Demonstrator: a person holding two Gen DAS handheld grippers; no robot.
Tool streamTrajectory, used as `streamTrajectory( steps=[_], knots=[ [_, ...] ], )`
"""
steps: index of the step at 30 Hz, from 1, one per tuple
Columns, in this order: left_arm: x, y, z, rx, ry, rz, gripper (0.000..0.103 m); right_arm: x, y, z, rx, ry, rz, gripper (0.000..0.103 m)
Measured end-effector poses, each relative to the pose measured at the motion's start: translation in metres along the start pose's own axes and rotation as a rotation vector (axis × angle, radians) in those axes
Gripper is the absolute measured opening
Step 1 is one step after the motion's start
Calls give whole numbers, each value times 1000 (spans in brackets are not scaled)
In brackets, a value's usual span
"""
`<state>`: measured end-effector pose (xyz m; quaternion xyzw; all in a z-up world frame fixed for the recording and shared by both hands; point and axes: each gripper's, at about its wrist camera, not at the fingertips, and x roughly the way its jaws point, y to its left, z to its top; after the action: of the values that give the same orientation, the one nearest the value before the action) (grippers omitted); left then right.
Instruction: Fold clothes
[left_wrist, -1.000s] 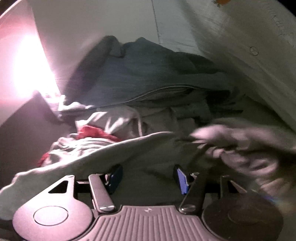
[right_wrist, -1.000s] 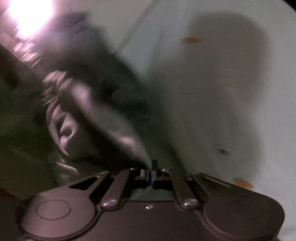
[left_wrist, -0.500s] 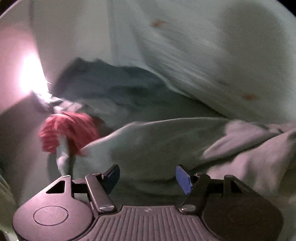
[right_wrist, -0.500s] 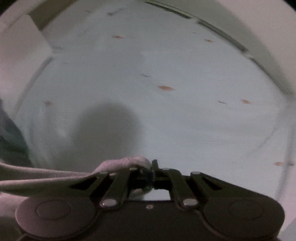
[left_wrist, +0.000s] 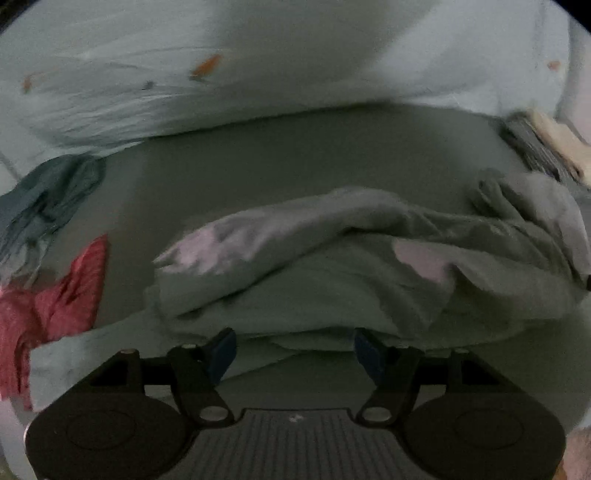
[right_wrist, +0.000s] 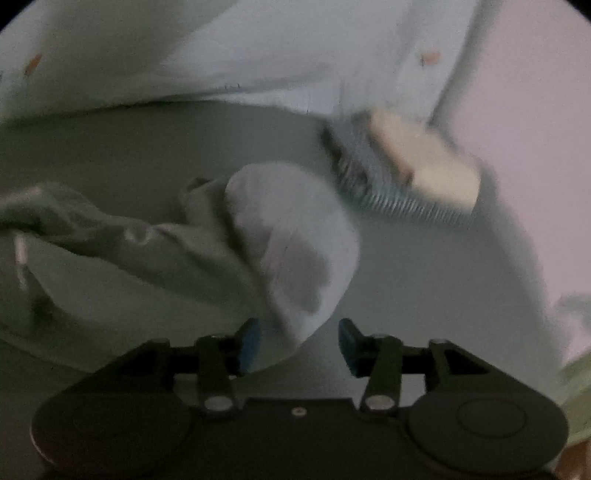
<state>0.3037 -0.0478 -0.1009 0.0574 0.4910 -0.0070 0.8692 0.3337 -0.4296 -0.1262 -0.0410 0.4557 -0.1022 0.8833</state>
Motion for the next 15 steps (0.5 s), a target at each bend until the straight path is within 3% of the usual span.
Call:
streamTrajectory(
  steps=[2,7,9,12,15],
  knots=[
    [14,-2,7,39,12,-22,72,10,9,2,63,7,21,56],
    [41,-6,33,170,-41,9,77,3,55,31,78,-56,-24,71],
    [60,-4,46,228,-60,32,77,7,63,44,79,-57,-51,72],
    [95,3,63,326,-54,39,78,15,85,54,60,-37,-111,80],
    [123,10,71,385,-38,7,81,35,94,50,79,52,-151,81]
  ],
)
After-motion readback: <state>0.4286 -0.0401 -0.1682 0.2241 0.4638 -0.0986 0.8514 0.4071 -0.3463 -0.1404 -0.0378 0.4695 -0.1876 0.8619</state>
